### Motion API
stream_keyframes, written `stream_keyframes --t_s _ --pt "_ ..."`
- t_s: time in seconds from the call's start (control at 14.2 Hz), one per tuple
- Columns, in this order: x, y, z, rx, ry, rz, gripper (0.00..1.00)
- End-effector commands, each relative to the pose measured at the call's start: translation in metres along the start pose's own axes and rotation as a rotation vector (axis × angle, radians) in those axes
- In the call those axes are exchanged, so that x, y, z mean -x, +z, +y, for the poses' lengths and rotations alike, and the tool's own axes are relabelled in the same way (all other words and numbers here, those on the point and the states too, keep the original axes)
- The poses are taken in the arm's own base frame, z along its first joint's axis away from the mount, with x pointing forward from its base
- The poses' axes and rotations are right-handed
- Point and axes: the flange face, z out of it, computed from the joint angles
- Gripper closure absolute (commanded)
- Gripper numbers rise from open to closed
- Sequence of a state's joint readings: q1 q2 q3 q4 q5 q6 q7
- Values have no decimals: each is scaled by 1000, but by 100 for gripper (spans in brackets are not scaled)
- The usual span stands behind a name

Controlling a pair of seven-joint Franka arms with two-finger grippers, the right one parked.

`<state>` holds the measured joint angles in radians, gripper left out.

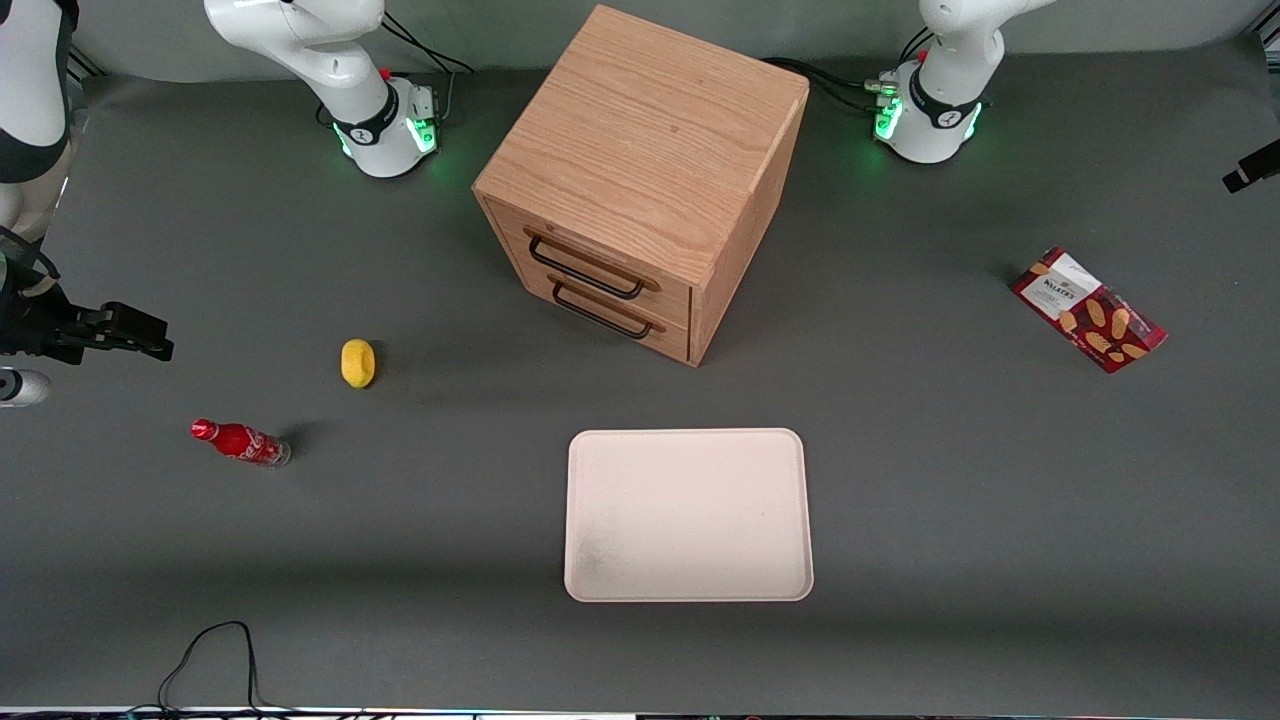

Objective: Place red cookie box on tray
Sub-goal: 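Move the left gripper over the red plaid cookie box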

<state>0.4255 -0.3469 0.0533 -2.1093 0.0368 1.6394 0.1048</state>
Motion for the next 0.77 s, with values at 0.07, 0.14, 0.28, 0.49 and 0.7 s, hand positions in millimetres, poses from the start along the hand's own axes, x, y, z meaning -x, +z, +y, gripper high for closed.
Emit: stream_keyframes --t_s 0.07,0.14,0.28,0.49,0.7 --pt "27 18 -13 -10 -51 26 0" --pt "26 20 -13 -10 -99 34 0" --pt "25 27 -8 -10 -263 34 0" --pt "23 37 -1 -8 -484 45 0" --pt "20 71 2 -5 -515 65 0"
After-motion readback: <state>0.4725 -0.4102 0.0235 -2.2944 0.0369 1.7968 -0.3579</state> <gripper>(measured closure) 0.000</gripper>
